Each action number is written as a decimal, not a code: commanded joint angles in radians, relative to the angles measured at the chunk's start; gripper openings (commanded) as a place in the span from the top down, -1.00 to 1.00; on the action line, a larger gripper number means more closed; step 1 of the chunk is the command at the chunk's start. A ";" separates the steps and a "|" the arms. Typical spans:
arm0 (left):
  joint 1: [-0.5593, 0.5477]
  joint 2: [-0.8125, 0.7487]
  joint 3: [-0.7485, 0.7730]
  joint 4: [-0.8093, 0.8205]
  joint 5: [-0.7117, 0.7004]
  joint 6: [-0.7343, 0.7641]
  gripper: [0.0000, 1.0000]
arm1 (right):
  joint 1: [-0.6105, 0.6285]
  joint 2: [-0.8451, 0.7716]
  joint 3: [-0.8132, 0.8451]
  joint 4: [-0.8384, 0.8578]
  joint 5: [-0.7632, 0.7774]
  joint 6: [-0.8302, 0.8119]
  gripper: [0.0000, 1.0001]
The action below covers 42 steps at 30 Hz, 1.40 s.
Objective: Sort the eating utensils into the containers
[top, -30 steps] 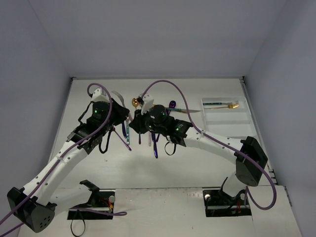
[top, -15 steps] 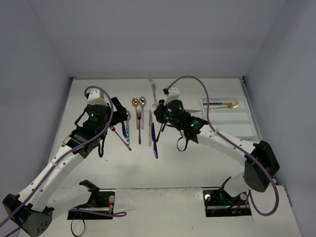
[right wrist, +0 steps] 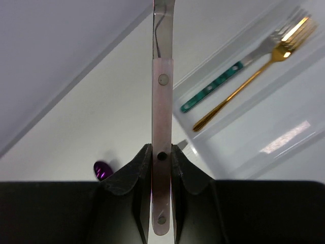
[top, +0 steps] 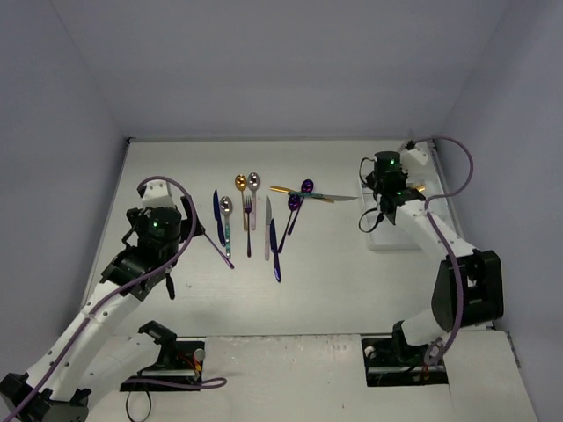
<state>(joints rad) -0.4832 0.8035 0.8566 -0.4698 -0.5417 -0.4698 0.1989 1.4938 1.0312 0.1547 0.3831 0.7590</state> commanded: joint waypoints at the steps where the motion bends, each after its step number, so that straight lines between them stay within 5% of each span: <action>1: 0.013 -0.011 0.058 0.005 -0.051 0.078 -0.73 | -0.074 0.098 0.045 0.017 0.017 0.203 1.00; 15: 0.130 -0.048 0.005 0.037 0.075 0.062 -0.73 | -0.153 0.372 0.210 0.014 -0.001 0.517 1.00; 23: 0.164 -0.042 0.003 0.040 0.123 0.056 -0.73 | -0.151 0.437 0.229 0.016 -0.048 0.580 0.71; 31: 0.166 0.016 0.020 0.007 0.151 0.019 -0.73 | -0.126 0.336 0.241 0.016 -0.027 0.420 -0.15; 42: 0.164 0.205 0.108 -0.088 0.245 -0.169 -0.73 | -0.073 0.053 0.162 0.014 -0.096 0.068 -0.35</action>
<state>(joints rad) -0.3248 0.9587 0.8917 -0.5528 -0.3358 -0.5313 0.0957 1.6938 1.2174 0.1446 0.3049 1.0278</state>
